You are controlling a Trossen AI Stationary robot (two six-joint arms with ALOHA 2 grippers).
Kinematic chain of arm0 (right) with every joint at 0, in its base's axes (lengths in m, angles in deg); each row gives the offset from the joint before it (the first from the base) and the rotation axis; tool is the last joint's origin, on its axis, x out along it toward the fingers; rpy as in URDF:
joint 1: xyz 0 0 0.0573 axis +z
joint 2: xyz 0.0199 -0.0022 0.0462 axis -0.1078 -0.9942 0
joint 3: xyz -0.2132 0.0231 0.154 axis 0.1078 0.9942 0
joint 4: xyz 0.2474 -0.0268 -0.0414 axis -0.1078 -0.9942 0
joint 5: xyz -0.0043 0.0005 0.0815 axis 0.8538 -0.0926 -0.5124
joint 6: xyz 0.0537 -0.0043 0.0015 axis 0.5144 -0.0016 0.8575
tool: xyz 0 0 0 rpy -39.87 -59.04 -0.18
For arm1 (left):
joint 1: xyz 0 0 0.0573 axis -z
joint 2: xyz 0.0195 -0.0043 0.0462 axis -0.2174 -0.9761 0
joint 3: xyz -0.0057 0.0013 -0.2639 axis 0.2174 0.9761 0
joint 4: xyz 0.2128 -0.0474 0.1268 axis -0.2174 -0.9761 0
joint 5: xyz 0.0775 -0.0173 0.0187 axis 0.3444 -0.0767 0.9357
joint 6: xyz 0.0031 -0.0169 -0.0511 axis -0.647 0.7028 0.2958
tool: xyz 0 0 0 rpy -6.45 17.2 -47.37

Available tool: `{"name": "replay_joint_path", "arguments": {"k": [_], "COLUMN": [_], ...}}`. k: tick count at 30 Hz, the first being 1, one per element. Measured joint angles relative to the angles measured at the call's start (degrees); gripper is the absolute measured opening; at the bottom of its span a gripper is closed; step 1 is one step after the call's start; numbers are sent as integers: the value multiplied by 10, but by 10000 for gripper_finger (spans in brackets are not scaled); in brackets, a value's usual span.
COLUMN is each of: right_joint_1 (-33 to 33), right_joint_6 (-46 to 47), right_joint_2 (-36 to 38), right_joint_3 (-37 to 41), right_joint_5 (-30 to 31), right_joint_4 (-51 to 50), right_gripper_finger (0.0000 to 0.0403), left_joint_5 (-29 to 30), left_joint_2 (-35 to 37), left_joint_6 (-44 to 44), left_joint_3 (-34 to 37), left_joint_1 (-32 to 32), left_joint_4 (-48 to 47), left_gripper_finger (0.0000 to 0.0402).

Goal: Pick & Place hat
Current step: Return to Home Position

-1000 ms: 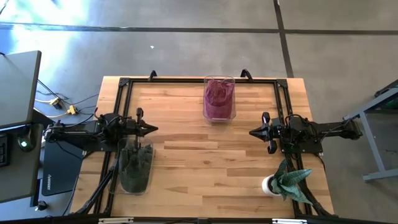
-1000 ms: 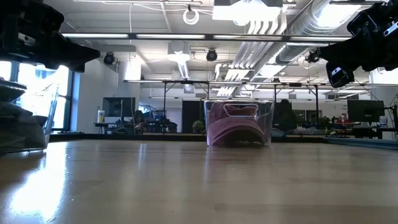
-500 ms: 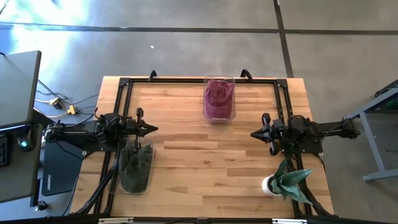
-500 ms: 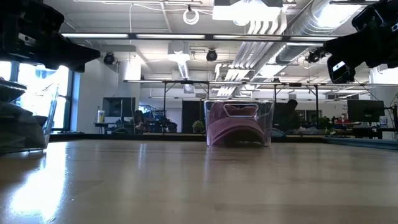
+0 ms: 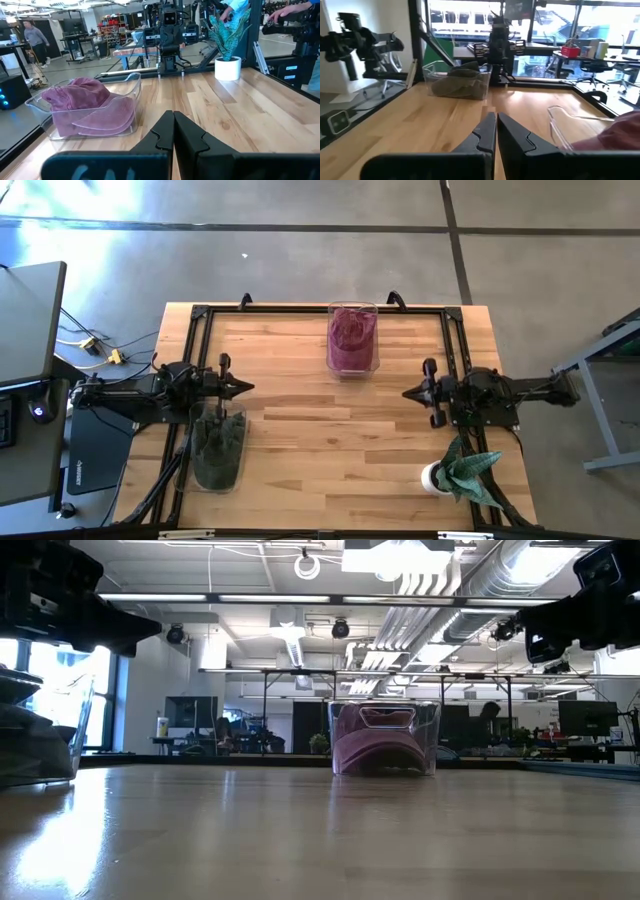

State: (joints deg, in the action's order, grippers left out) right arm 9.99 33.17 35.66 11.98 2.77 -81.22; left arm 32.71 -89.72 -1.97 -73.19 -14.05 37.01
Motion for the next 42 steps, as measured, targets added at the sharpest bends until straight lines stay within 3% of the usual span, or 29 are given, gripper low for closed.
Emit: {"name": "replay_joint_path", "arguments": {"k": [42], "right_joint_1": [-17], "right_joint_6": [0], "right_joint_2": [-8], "right_joint_3": [0], "right_joint_5": [2], "right_joint_4": [3], "right_gripper_finger": [12], "left_joint_5": [-2], "left_joint_2": [0], "left_joint_6": [-1], "left_joint_3": [0], "left_joint_1": [0], "left_joint_4": [0], "left_gripper_finger": [0]}}
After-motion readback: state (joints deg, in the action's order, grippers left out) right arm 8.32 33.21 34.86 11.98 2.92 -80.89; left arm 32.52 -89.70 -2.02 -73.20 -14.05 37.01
